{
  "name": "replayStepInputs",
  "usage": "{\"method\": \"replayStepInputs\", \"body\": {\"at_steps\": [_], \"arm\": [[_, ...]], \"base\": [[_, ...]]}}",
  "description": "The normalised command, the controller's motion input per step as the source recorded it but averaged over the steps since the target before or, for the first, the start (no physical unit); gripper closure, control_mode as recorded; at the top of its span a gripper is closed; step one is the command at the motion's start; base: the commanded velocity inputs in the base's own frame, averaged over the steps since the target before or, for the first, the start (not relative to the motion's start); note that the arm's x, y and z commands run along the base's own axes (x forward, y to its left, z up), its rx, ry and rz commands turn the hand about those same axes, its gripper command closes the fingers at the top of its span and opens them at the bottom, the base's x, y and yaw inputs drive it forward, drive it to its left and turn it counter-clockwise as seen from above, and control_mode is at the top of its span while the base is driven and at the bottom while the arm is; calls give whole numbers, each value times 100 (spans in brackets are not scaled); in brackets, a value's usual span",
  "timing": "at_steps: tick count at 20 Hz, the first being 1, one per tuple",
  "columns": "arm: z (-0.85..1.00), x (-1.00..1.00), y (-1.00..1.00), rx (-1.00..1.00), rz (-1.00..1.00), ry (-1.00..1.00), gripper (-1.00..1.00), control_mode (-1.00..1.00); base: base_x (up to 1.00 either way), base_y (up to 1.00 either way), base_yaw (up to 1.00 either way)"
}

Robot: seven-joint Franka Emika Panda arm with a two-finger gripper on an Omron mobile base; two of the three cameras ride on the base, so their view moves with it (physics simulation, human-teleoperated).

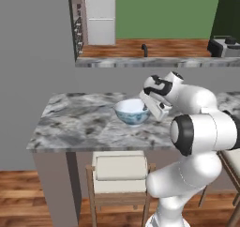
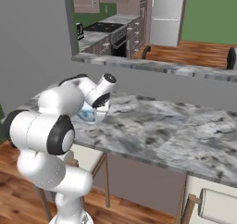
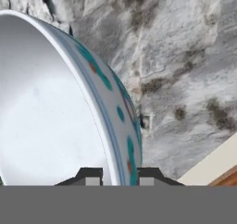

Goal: Pick up the bowls from the cabinet and place each bowl in front of a stool on the dining counter.

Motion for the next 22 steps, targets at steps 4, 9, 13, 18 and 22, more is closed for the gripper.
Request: {"method": "replayStepInputs", "body": {"at_steps": [4, 9, 13, 18, 22], "arm": [[-50, 37, 43, 0, -4, 0, 100, -100], [-46, 31, 22, 4, -2, 0, 100, -100], [-39, 13, 1, 1, 0, 0, 100, -100], [-2, 0, 5, 0, 0, 0, 100, -100], [0, 0, 0, 0, 0, 0, 100, -100]], "base": [[0, 0, 0], [0, 0, 0], [0, 0, 0], [0, 0, 0], [0, 0, 0]]}}
